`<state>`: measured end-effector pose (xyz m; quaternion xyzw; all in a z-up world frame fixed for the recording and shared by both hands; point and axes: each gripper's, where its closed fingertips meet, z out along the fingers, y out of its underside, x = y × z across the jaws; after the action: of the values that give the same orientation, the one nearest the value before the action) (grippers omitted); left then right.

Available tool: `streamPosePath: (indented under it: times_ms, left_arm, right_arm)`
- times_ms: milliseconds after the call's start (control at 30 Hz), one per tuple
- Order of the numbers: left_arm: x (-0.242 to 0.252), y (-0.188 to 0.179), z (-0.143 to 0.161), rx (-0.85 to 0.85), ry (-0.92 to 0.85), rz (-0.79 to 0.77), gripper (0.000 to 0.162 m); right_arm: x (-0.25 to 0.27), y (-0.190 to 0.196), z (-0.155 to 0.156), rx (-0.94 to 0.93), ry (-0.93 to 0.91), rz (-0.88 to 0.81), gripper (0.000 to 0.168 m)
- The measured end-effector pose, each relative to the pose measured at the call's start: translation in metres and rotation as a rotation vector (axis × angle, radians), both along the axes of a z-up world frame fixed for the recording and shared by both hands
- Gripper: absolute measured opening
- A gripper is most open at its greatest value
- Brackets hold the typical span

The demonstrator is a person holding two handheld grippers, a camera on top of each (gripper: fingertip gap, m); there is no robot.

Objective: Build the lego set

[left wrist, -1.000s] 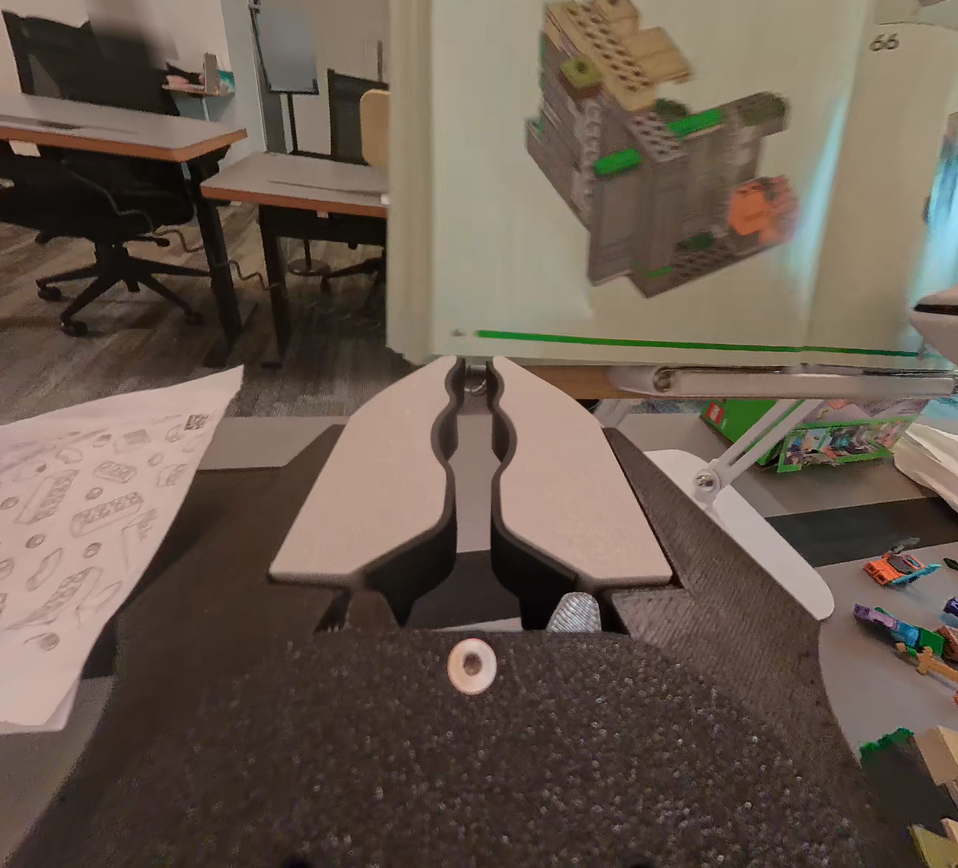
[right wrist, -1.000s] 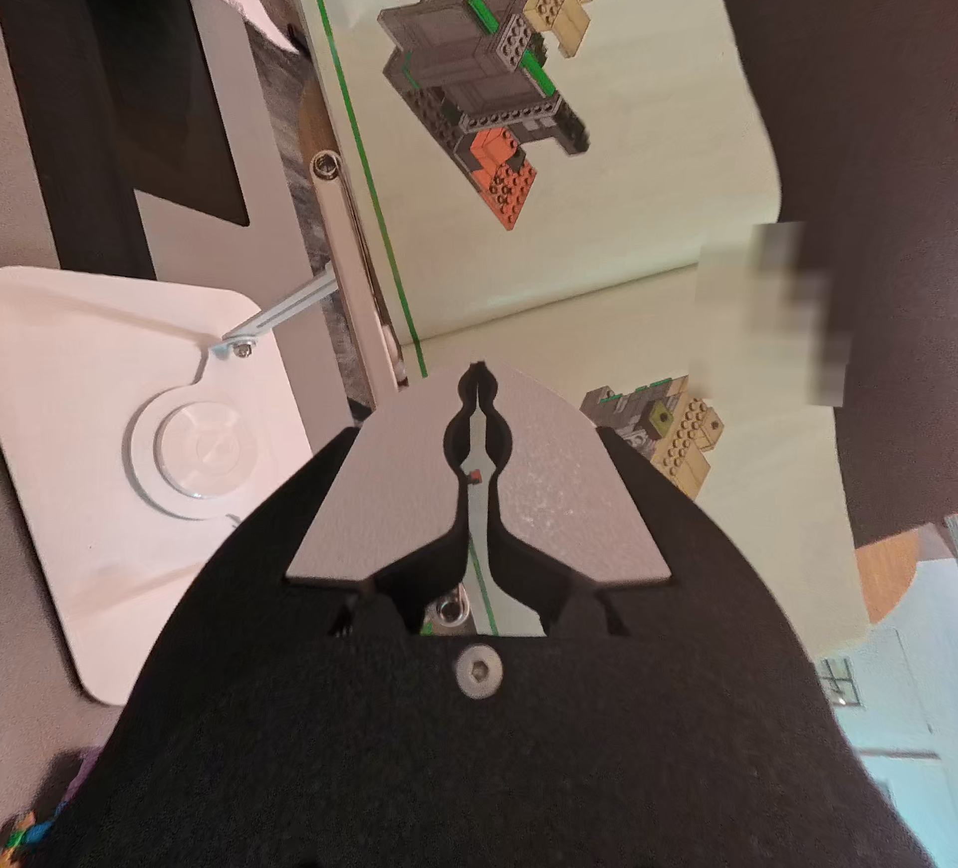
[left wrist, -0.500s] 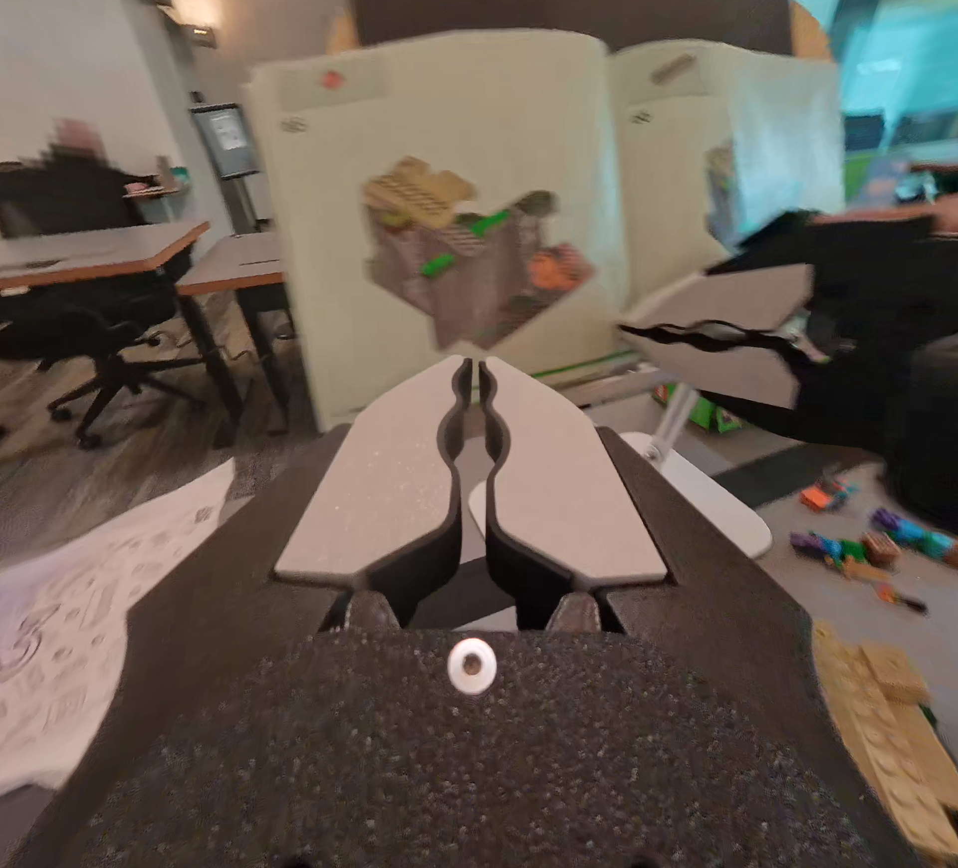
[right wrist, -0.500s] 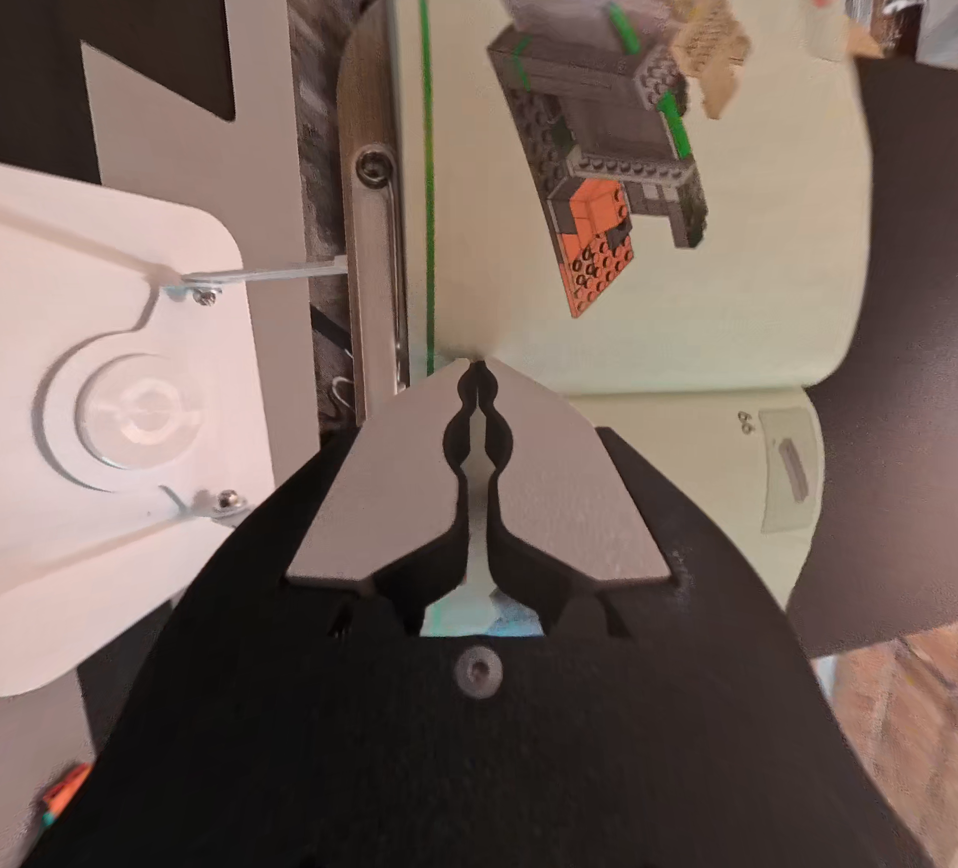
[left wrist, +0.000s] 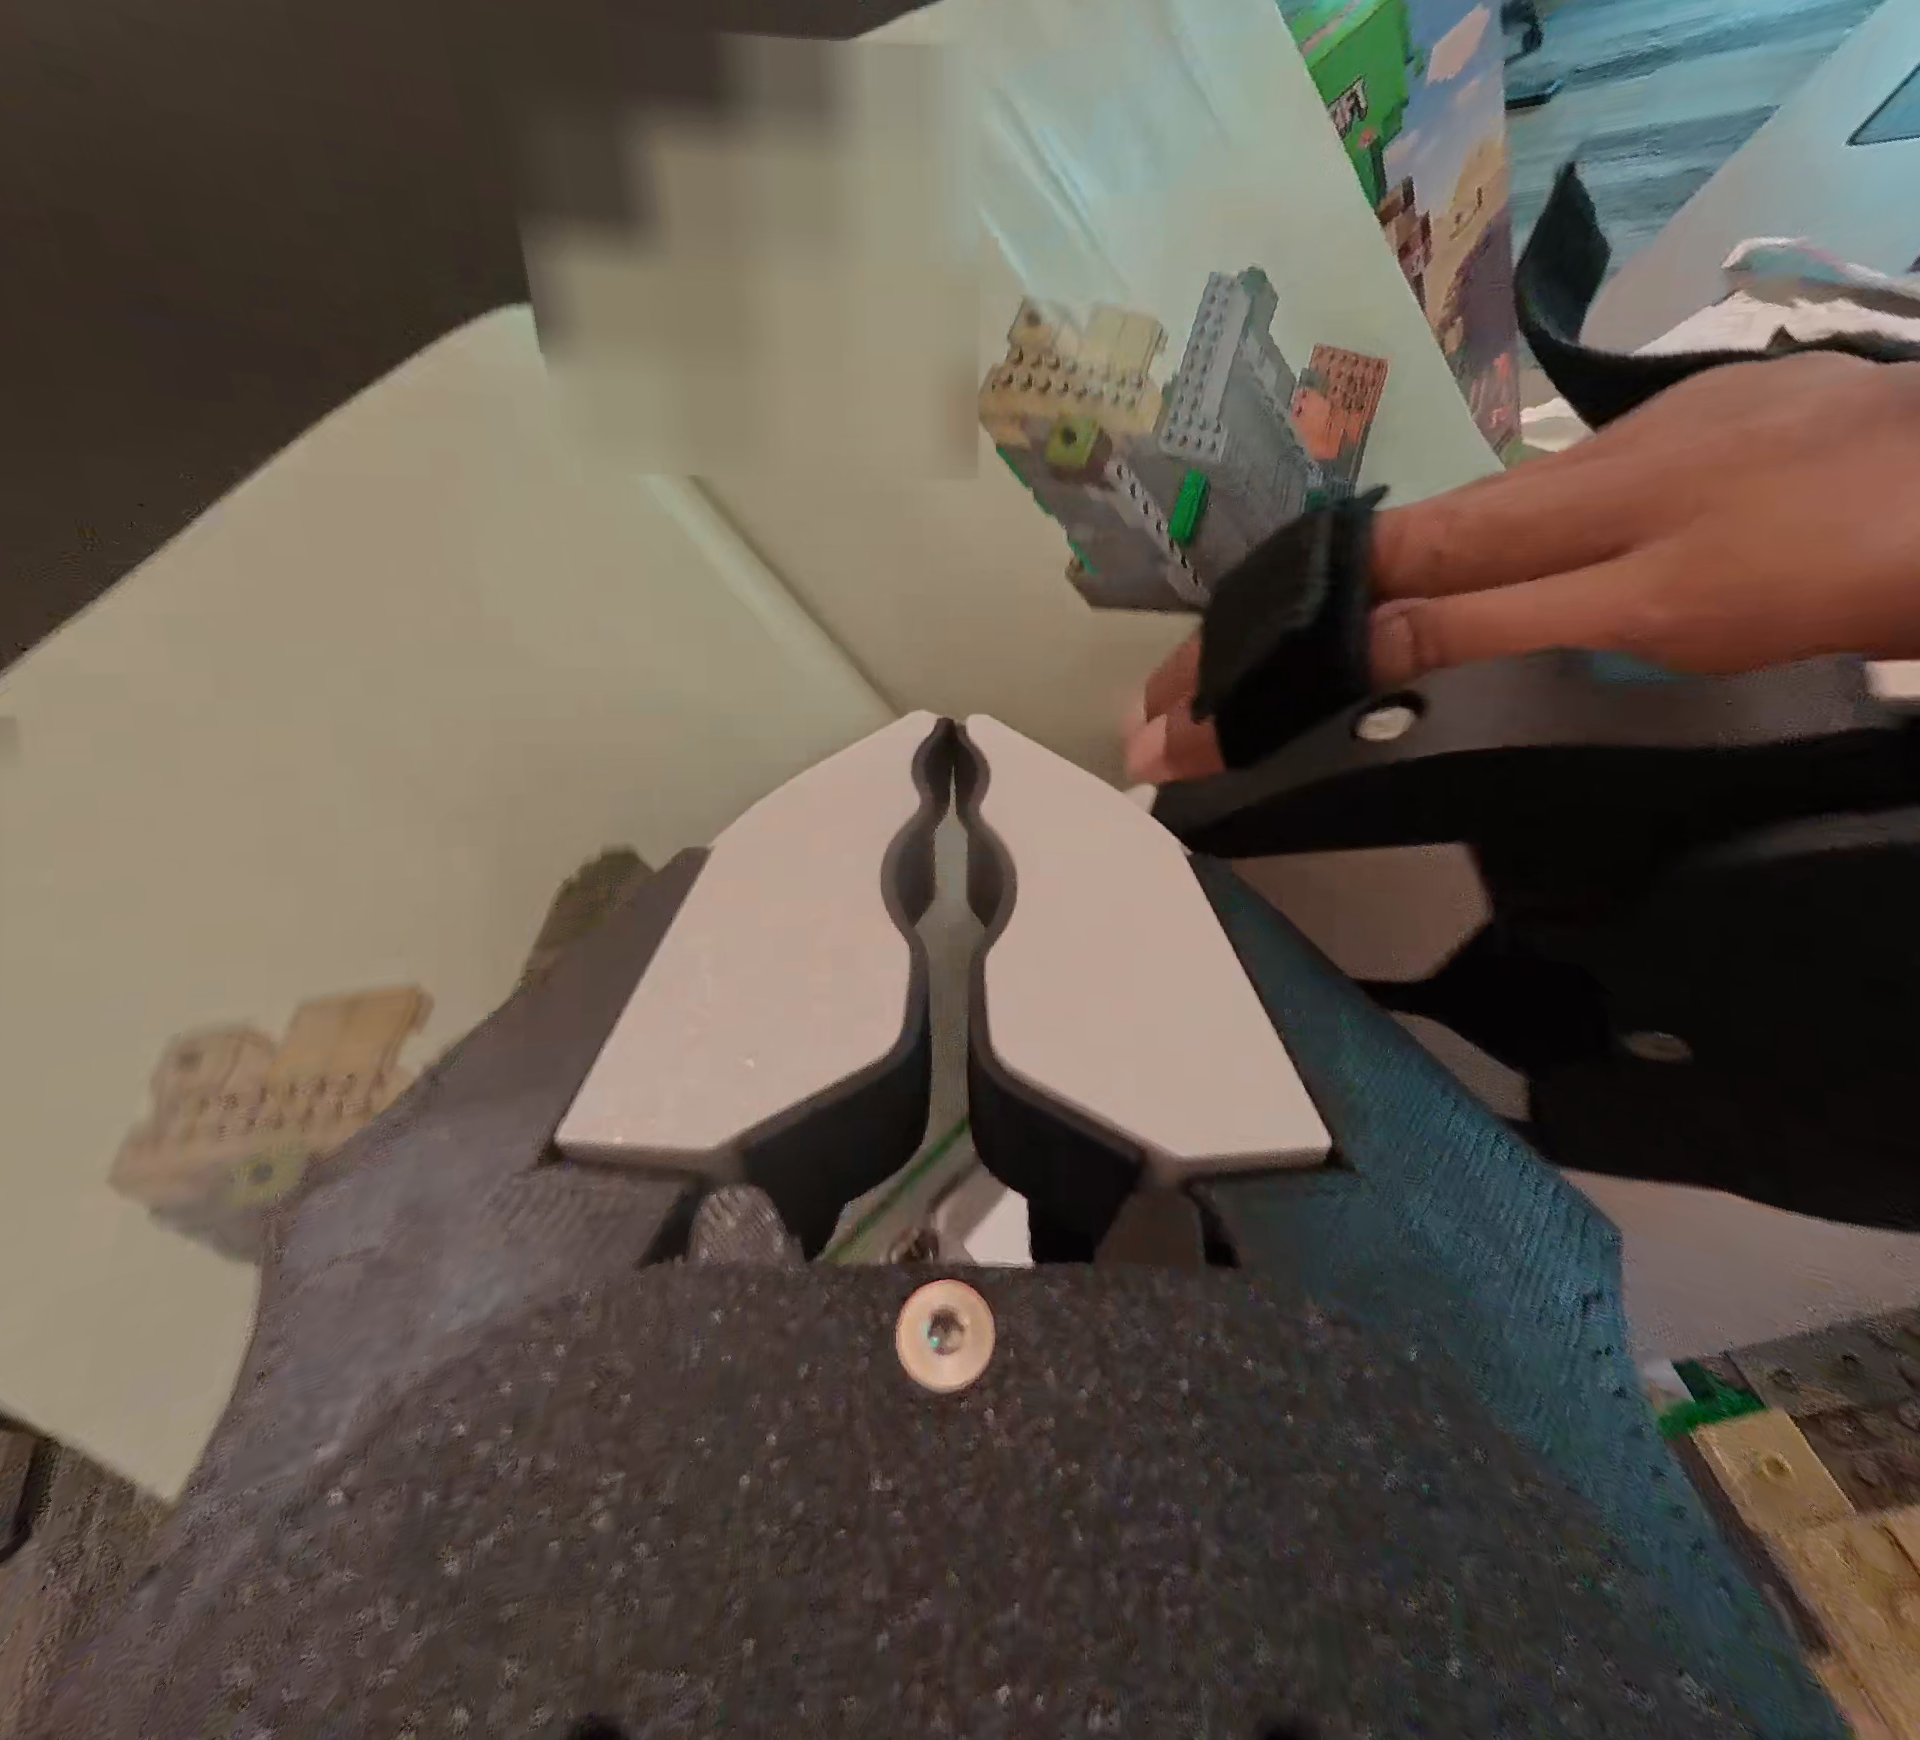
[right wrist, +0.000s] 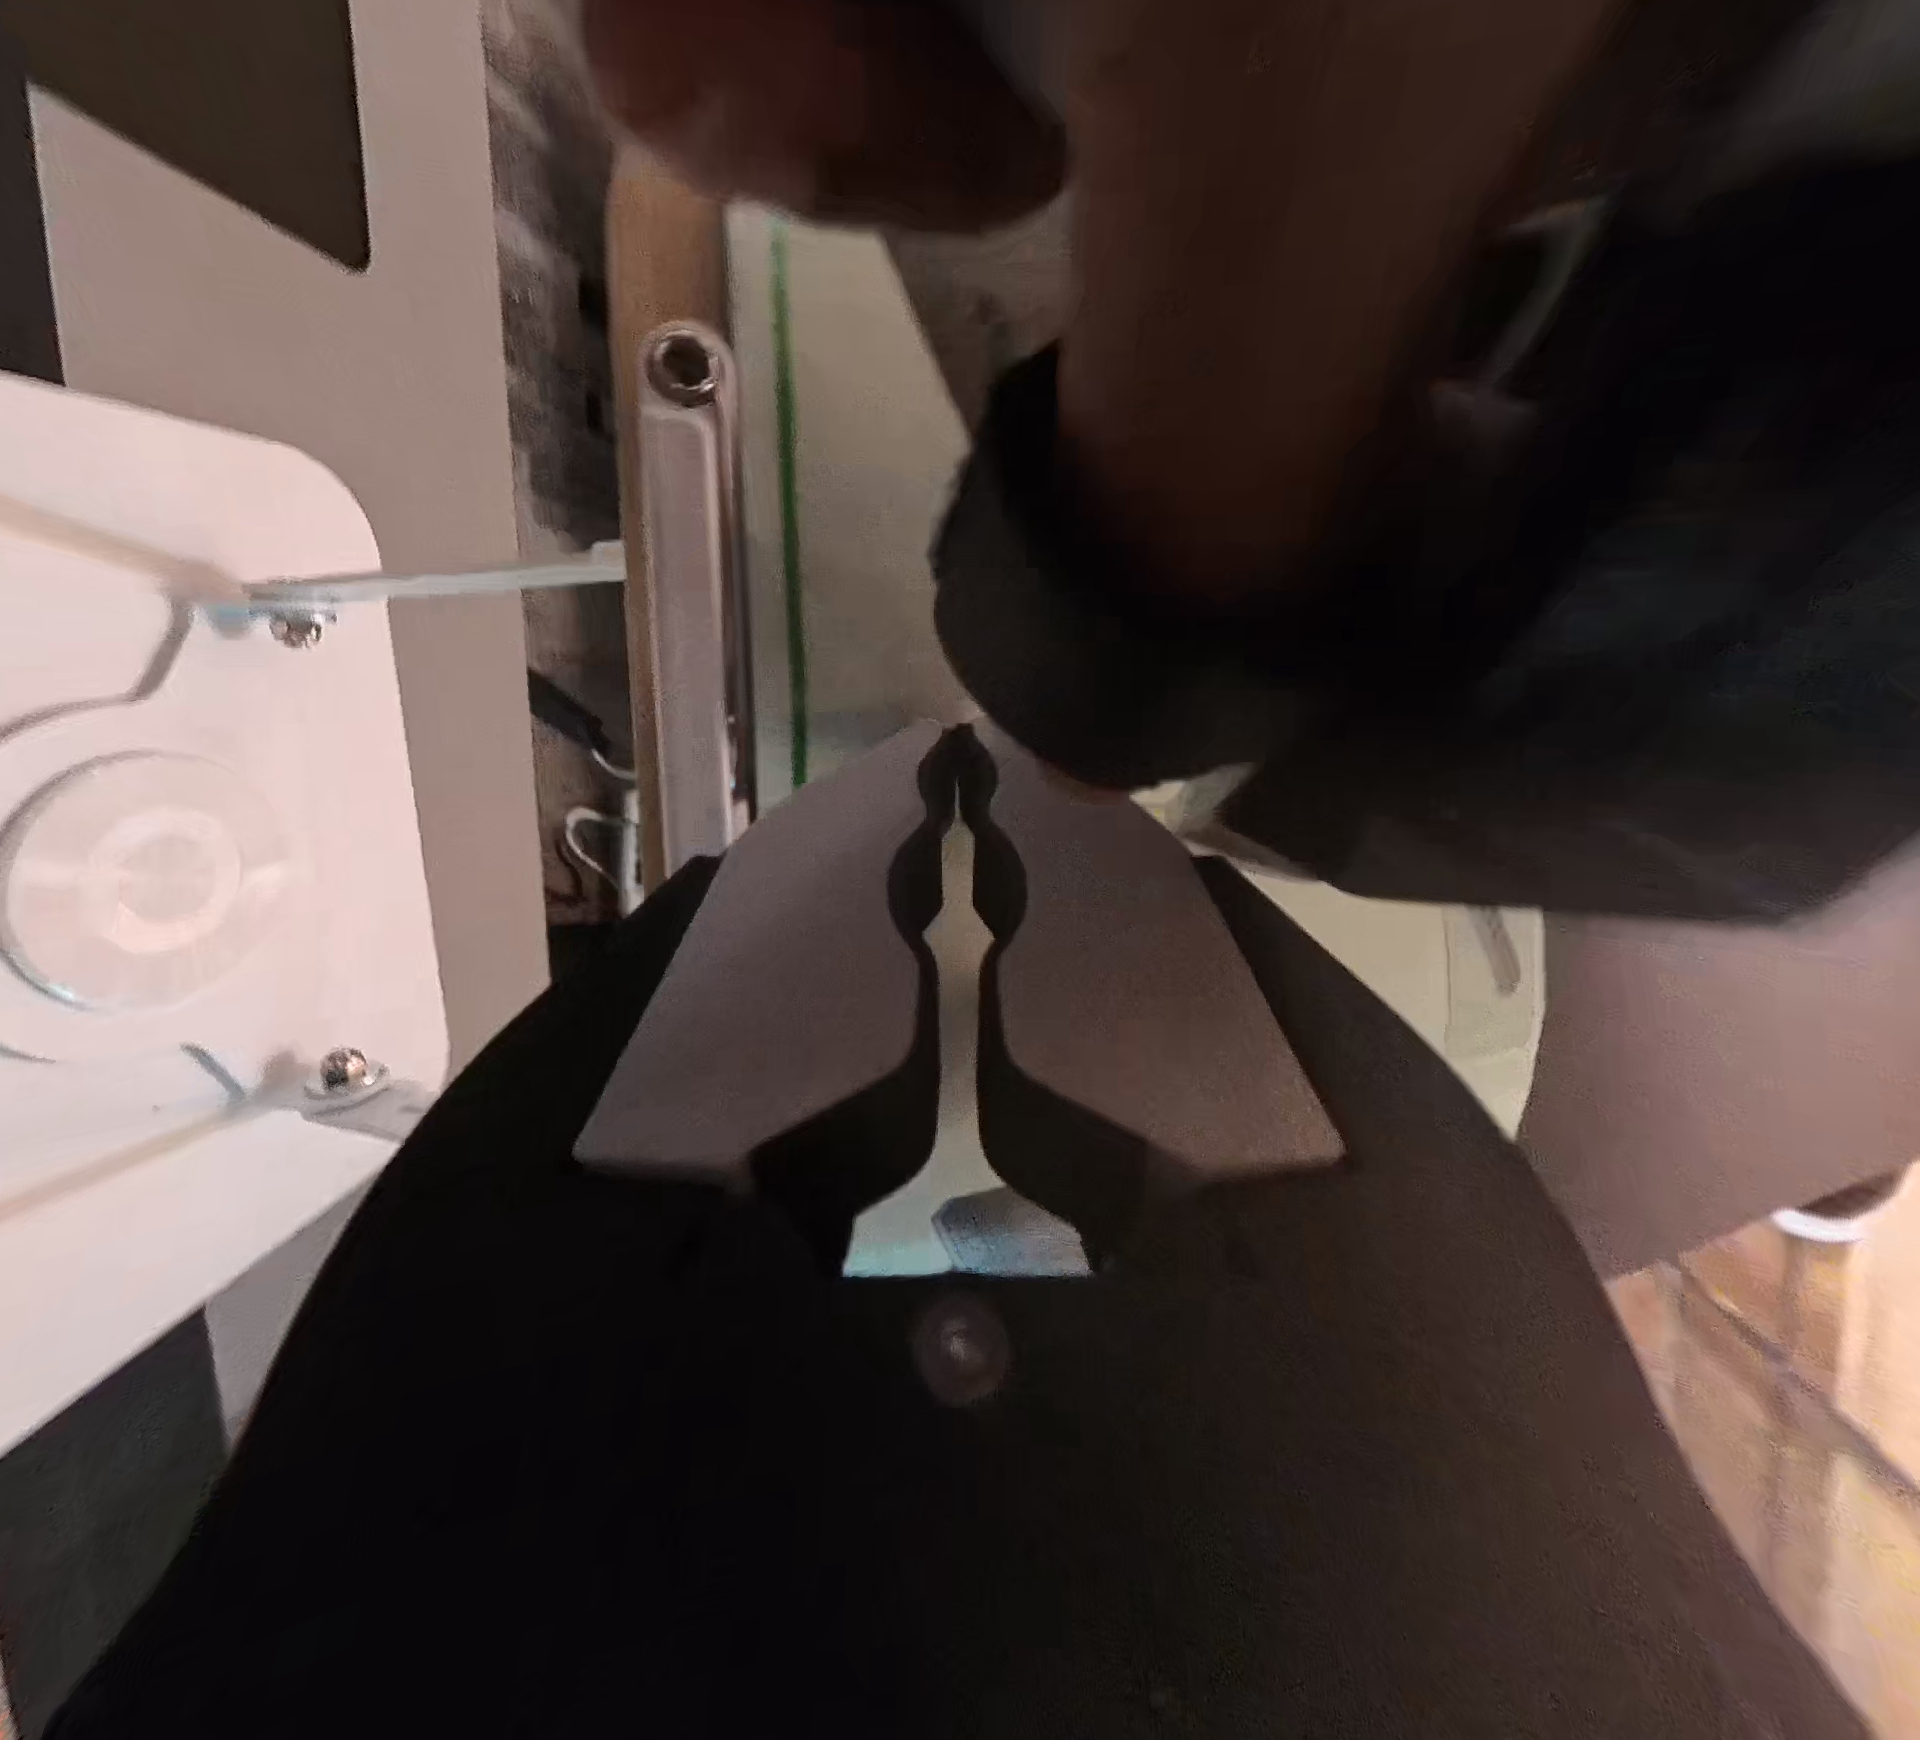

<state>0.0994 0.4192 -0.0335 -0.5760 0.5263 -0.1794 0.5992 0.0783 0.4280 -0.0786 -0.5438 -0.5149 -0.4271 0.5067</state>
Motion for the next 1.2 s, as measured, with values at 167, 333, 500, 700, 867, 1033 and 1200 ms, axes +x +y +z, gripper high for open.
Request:
streamPosePath:
  times_ms: [167,333,500,700,867,1033,1200]
  left_arm:
    - [0.013,0.023,0.012,0.054,0.049,0.082,0.000]
    - [0.014,0.031,0.011,0.039,0.072,0.119,0.000]
    - [0.013,0.027,-0.009,0.067,0.151,0.134,0.000]
    - [0.008,0.014,-0.044,0.053,0.257,0.069,0.000]
    - [0.001,0.005,-0.065,0.000,0.345,0.054,0.000]
    - [-0.008,0.002,-0.079,-0.076,0.411,0.072,0.000]
    - [-0.022,0.011,-0.079,-0.126,0.466,0.117,0.000]
  right_arm:
    - [0.014,-0.004,0.033,0.050,0.241,0.015,0.000]
    - [0.035,0.012,0.046,0.020,0.394,-0.089,0.000]
    - [0.037,0.016,0.025,-0.003,0.306,-0.146,0.000]
    - [0.031,0.005,-0.007,-0.039,0.059,-0.081,0.000]
    - [0.027,-0.005,-0.026,-0.151,-0.079,-0.035,0.000]
    - [0.038,-0.009,-0.029,-0.252,-0.080,-0.065,0.000]
    - [0.064,-0.021,-0.030,-0.346,-0.066,-0.125,0.000]
